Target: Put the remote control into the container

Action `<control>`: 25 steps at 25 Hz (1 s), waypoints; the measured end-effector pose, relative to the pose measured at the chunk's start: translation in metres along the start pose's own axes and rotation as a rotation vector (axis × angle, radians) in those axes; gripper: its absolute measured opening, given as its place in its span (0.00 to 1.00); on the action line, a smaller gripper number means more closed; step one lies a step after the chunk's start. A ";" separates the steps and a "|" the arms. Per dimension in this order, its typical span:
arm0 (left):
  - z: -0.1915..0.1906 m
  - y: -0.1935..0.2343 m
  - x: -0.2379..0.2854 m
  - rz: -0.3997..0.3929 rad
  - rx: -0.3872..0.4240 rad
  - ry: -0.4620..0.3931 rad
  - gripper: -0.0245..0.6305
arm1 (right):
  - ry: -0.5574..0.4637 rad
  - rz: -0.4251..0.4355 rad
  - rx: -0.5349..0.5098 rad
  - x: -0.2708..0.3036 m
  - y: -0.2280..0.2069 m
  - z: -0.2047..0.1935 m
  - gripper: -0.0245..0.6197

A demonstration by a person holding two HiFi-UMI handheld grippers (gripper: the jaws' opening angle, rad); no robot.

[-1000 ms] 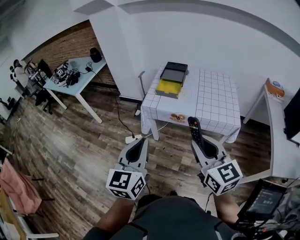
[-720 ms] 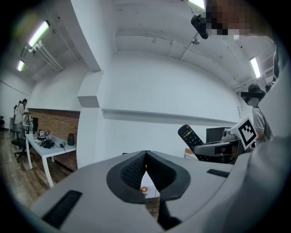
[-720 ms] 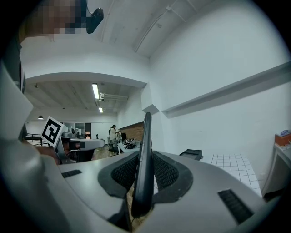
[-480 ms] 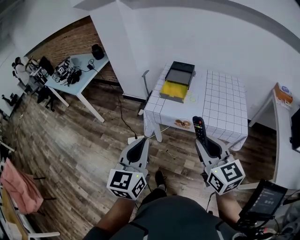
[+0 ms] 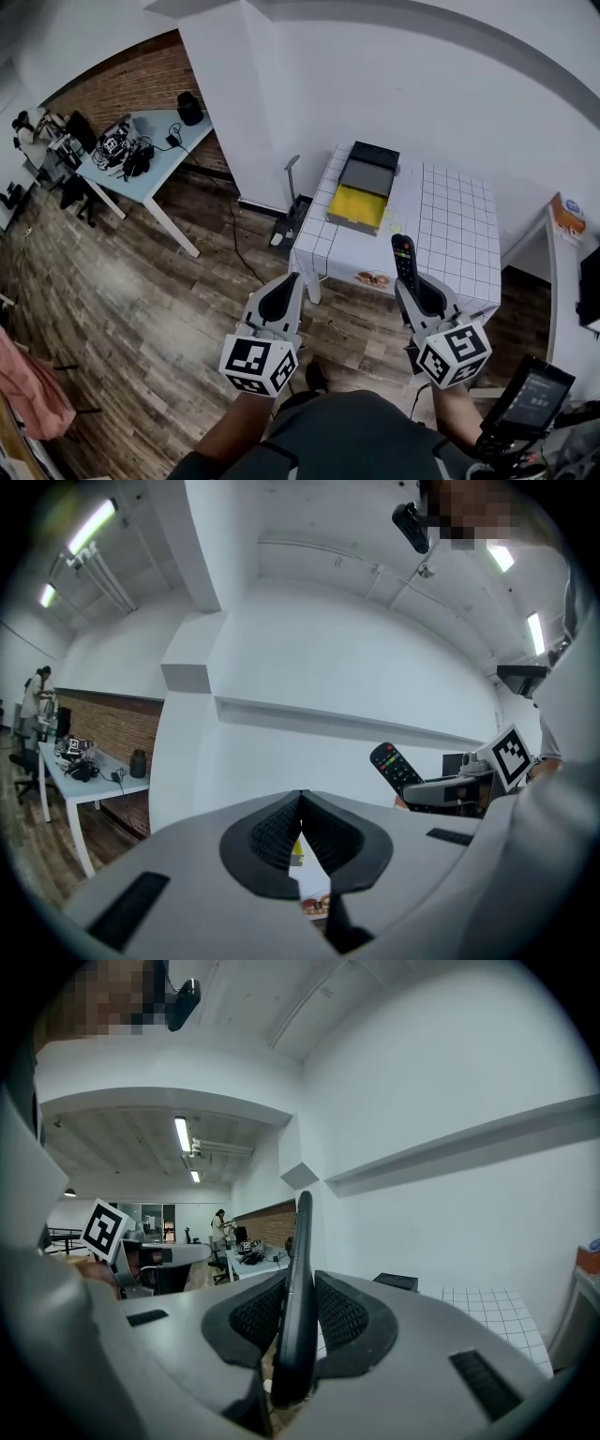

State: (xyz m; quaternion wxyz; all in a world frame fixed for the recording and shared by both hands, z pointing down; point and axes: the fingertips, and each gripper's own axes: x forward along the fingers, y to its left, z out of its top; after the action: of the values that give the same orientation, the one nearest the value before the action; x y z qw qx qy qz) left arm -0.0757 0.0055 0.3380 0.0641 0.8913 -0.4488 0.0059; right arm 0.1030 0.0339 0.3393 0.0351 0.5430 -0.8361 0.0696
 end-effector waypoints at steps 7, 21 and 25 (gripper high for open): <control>0.006 0.049 0.037 -0.046 -0.019 -0.007 0.05 | 0.014 -0.033 -0.018 0.063 -0.009 0.011 0.18; -0.005 0.091 0.110 -0.074 -0.059 0.030 0.05 | 0.043 -0.053 -0.003 0.134 -0.054 0.016 0.18; 0.001 0.092 0.137 -0.050 -0.049 0.023 0.05 | 0.040 -0.021 0.003 0.152 -0.076 0.016 0.18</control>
State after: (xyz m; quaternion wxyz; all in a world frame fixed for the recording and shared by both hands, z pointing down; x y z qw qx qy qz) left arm -0.0672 -0.1585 0.3559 0.0914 0.9002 -0.4258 0.0036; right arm 0.1106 -0.1368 0.3496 0.0519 0.5502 -0.8294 0.0814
